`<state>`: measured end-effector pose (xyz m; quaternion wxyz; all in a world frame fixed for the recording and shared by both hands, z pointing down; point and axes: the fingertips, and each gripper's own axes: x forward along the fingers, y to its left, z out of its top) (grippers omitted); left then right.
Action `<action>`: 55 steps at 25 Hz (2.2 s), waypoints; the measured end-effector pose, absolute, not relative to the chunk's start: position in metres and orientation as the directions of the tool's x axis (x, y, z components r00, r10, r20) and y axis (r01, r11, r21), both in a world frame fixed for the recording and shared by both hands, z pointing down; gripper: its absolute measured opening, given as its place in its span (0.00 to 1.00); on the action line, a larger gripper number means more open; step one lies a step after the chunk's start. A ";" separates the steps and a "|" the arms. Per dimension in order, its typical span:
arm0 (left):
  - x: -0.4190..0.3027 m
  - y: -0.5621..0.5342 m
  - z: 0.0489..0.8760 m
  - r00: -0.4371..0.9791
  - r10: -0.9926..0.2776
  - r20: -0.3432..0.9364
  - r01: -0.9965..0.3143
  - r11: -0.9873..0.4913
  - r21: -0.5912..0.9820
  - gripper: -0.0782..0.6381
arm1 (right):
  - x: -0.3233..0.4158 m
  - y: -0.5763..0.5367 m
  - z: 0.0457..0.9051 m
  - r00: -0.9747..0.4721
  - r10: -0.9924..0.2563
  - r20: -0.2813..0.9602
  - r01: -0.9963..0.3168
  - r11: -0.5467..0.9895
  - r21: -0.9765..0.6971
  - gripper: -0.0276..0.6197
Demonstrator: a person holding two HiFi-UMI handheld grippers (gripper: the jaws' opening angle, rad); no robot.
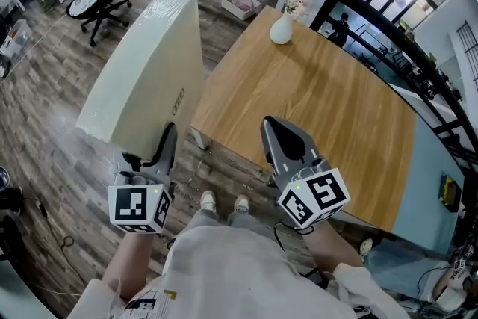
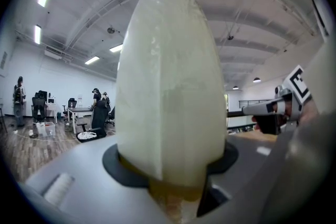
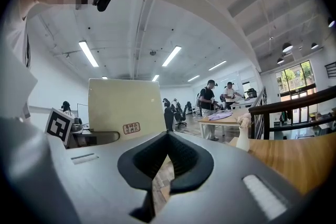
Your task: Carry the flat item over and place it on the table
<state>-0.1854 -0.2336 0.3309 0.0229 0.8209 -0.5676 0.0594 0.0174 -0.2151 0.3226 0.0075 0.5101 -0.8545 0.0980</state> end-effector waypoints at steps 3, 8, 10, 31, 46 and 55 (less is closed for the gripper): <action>-0.177 -0.241 0.333 0.362 -0.925 0.115 -0.928 -0.369 -0.050 0.47 | 0.020 -0.222 0.328 -0.486 -0.866 0.121 -0.870 0.466 -0.159 0.04; -0.164 -0.257 0.345 0.375 -0.919 0.120 -0.922 -0.384 -0.055 0.47 | 0.022 -0.234 0.336 -0.494 -0.860 0.130 -0.866 0.474 -0.158 0.04; -0.159 -0.263 0.352 0.378 -0.917 0.126 -0.921 -0.386 -0.045 0.47 | 0.024 -0.240 0.339 -0.496 -0.858 0.134 -0.865 0.475 -0.159 0.04; -0.156 -0.347 0.462 0.373 -0.920 0.116 -0.921 -0.382 -0.069 0.47 | 0.018 -0.324 0.440 -0.539 -0.833 0.127 -0.835 0.508 -0.213 0.04; -0.146 -0.384 0.547 0.389 -0.903 0.181 -0.912 -0.405 -0.065 0.48 | 0.036 -0.345 0.512 -0.509 -0.843 0.173 -0.854 0.469 -0.223 0.04; -0.133 -0.397 0.576 0.415 -0.892 0.178 -0.895 -0.436 -0.094 0.48 | 0.041 -0.356 0.535 -0.508 -0.840 0.190 -0.854 0.461 -0.242 0.04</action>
